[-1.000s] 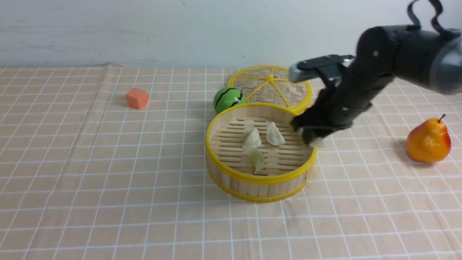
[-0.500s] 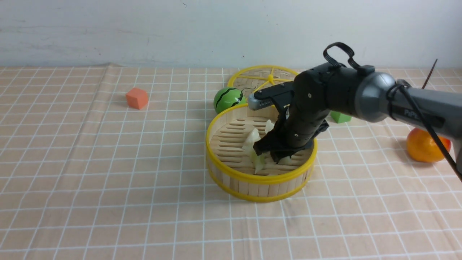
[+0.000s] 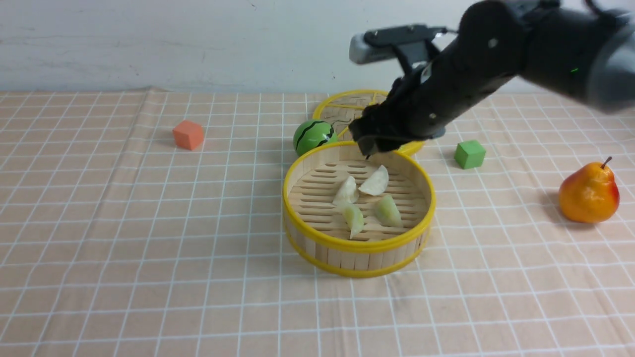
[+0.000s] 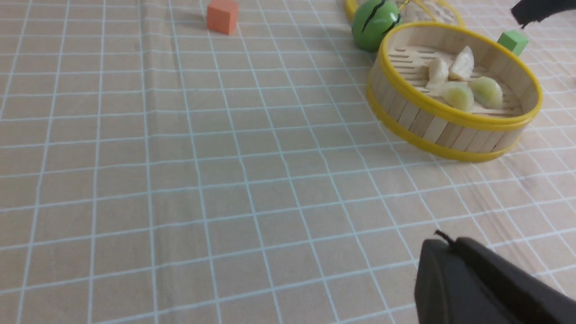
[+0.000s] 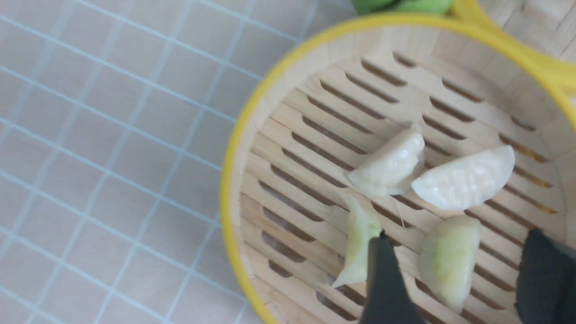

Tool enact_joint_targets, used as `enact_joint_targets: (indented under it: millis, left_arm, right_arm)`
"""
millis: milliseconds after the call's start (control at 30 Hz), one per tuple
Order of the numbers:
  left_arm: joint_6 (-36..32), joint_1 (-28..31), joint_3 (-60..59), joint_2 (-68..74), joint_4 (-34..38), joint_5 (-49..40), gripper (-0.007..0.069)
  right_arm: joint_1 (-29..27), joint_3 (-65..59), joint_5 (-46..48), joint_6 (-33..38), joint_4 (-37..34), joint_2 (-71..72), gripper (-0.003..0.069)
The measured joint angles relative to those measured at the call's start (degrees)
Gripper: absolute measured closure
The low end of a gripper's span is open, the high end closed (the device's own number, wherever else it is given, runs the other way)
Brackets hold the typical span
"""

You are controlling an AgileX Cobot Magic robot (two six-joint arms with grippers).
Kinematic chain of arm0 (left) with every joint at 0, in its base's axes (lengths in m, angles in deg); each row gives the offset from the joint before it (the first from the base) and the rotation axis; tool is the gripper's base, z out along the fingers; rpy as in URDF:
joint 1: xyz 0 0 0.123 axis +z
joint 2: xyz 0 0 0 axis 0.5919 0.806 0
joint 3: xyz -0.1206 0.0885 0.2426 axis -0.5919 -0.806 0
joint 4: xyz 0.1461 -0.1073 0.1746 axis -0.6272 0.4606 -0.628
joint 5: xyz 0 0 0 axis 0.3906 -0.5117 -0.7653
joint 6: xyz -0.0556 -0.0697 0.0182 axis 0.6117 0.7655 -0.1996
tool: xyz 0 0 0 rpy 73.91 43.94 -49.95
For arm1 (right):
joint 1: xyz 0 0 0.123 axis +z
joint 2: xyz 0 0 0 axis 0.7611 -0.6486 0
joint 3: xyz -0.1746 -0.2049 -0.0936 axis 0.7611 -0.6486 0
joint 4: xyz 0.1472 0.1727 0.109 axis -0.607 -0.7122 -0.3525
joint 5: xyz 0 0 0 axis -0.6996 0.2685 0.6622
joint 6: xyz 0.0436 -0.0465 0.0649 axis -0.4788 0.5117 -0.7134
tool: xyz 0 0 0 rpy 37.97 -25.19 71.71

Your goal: Put the dumplings into the steamer on the table with the brown tablecloth.

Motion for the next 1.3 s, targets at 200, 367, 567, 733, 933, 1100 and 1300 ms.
enact_joint_targets:
  millis: [200,367,567,733,933,1100,1300]
  left_arm:
    - [0.0,0.0,-6.1,-1.7,0.1,7.0,0.0624]
    - [0.0,0.0,-6.9,-1.7,0.1,9.0,0.0622]
    - [0.0,0.0,-7.0,-1.7,0.1,9.4,0.0620]
    - [0.0,0.0,-7.0,-1.7,0.1,9.4,0.0620]
    - [0.0,0.0,-7.0,-1.7,0.1,9.4,0.0620]
    - [0.0,0.0,-7.0,-1.7,0.1,9.5,0.0617]
    - [0.0,0.0,-7.1,-1.7,0.1,9.5,0.0609]
  right_arm:
    - [0.0,-16.0,-6.4,4.6,-2.7,18.8,0.0519]
    - [0.0,-30.9,-13.2,5.3,-2.9,35.2,0.0676]
    - [0.0,-41.4,-16.5,5.3,-3.1,49.9,0.0678]
    - [0.0,-44.3,-15.1,5.3,-3.1,57.4,0.0678]
    - [0.0,-45.0,-10.4,5.3,-3.2,63.3,0.0678]
    - [0.0,-45.0,-7.6,5.3,-1.8,65.4,0.0675]
    - [0.0,-47.1,-8.6,5.3,1.2,66.2,0.0679]
